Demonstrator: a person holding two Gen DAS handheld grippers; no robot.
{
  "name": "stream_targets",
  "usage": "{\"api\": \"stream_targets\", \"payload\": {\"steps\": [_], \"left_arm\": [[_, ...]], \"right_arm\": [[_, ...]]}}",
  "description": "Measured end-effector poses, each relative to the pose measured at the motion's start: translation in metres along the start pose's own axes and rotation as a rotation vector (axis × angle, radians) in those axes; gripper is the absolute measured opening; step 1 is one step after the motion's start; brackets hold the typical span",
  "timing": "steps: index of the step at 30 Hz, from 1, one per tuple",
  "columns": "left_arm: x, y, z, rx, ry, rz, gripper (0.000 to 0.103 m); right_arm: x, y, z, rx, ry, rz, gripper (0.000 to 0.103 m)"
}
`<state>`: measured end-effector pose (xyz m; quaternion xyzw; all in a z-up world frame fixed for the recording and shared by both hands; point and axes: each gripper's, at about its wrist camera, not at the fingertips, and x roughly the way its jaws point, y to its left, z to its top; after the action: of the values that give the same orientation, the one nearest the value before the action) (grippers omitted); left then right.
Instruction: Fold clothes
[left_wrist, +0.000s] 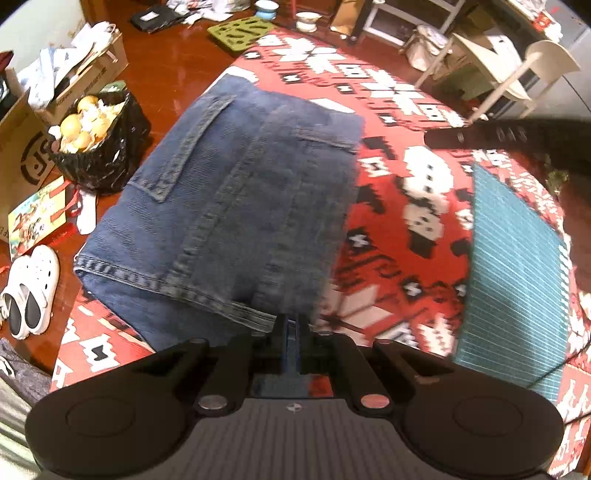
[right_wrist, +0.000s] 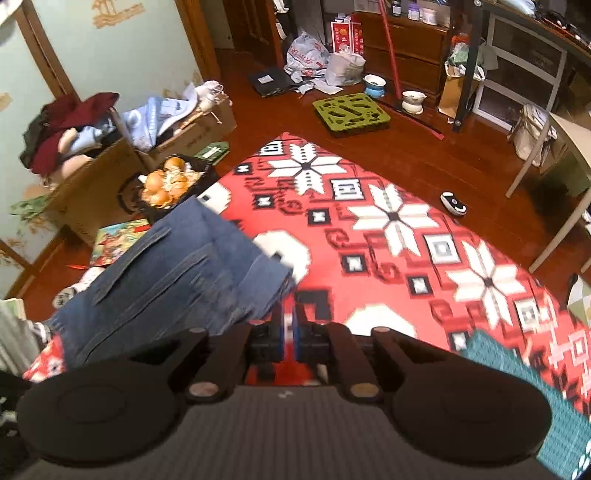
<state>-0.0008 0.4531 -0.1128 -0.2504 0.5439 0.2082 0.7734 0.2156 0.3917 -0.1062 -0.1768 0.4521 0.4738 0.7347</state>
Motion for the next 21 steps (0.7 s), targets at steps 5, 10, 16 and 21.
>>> {"api": "stream_targets", "payload": {"steps": [5, 10, 16, 21], "left_arm": [[-0.019, -0.045, -0.013, 0.075, -0.043, 0.007, 0.005], [-0.036, -0.102, -0.032, 0.186, -0.077, -0.010, 0.020], [-0.042, -0.164, -0.057, 0.295, -0.109, -0.032, 0.038], [-0.034, -0.205, -0.069, 0.357, -0.118, -0.055, 0.047]], "right_arm": [[-0.059, -0.012, -0.041, 0.031, -0.024, -0.011, 0.008], [-0.118, -0.035, -0.083, 0.090, -0.043, -0.060, 0.021], [-0.178, -0.068, -0.141, 0.183, -0.080, -0.163, 0.041], [-0.211, -0.099, -0.194, 0.287, -0.101, -0.260, 0.062]]}}
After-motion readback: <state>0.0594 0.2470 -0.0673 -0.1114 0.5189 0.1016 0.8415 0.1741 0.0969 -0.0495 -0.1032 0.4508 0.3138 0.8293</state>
